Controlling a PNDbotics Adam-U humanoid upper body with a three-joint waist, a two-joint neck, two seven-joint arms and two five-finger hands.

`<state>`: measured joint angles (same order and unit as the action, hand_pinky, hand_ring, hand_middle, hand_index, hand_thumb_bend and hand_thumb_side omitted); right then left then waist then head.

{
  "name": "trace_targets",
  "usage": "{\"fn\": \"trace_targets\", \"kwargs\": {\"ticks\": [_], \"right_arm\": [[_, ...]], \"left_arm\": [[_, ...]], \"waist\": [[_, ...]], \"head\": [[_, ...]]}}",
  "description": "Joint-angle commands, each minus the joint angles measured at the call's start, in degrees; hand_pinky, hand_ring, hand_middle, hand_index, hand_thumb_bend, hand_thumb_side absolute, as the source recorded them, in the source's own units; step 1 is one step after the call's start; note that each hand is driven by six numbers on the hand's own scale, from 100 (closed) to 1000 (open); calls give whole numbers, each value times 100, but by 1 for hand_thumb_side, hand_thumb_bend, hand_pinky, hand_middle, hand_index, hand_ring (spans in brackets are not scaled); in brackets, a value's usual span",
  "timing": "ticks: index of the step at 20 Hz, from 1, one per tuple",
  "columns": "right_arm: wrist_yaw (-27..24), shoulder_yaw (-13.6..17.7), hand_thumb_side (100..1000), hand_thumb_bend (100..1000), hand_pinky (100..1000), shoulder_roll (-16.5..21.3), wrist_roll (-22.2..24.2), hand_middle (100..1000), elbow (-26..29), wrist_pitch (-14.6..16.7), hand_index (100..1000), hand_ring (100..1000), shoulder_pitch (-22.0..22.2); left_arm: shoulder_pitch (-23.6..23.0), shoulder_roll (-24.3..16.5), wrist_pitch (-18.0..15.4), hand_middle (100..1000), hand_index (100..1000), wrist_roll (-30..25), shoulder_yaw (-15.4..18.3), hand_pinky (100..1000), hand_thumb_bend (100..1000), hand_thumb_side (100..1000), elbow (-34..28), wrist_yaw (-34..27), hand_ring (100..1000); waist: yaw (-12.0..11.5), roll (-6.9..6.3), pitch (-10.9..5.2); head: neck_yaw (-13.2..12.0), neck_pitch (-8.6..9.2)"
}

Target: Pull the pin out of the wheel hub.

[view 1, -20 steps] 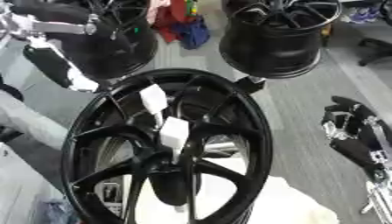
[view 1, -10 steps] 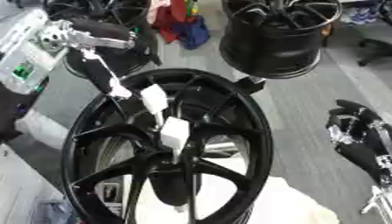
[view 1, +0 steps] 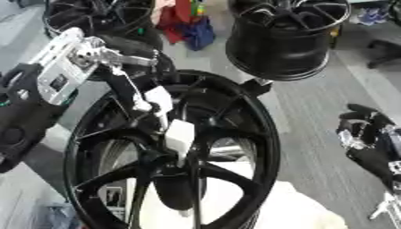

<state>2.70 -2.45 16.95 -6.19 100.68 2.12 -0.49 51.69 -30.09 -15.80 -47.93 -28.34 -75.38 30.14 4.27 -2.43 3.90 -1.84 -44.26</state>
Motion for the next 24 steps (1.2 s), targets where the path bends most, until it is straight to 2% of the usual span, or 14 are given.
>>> {"fn": "trace_targets", "kwargs": {"ticks": [1,7,11,14,18,20,21,24], "right_arm": [[-19,25,203,100,674,96,10,666,54,14,823,594,-55],[-22,26,203,100,673,87,9,666,52,15,823,594,-53],[-25,24,203,100,674,84,10,666,52,13,823,593,-53],[-25,24,203,100,674,85,10,666,49,11,823,593,-53],[-24,26,203,100,673,84,7,666,44,11,823,593,-51],[-25,26,202,100,674,86,6,666,45,11,823,593,-51],[-26,27,203,100,674,87,5,666,44,11,823,593,-50],[-27,26,203,100,674,89,6,666,41,9,822,593,-44]], "left_arm": [[60,-43,-459,812,879,-404,-26,669,330,314,21,44,749],[-12,16,-486,788,862,-404,-123,615,275,264,108,67,701],[-26,44,-496,767,844,-404,-152,549,202,220,135,53,628],[-23,37,-500,730,818,-404,-145,495,109,178,126,5,571],[-2,-6,-513,634,758,-404,-120,415,100,136,78,-122,496],[20,-43,-522,611,740,-404,-108,388,100,162,33,-212,474],[32,-60,-521,611,740,-404,-101,388,100,135,7,-251,474],[116,-132,-498,585,721,-404,-24,346,100,154,-119,-370,441]], "waist": [[-3,14,-62],[-12,25,-60],[-18,34,-58],[-24,36,-57],[-28,36,-59],[-28,37,-61],[-28,38,-62],[-33,39,-72]], "head": [[-13,14],[-10,14],[-14,14],[-18,14],[-17,14],[-19,14],[-19,14],[-23,14]]}}
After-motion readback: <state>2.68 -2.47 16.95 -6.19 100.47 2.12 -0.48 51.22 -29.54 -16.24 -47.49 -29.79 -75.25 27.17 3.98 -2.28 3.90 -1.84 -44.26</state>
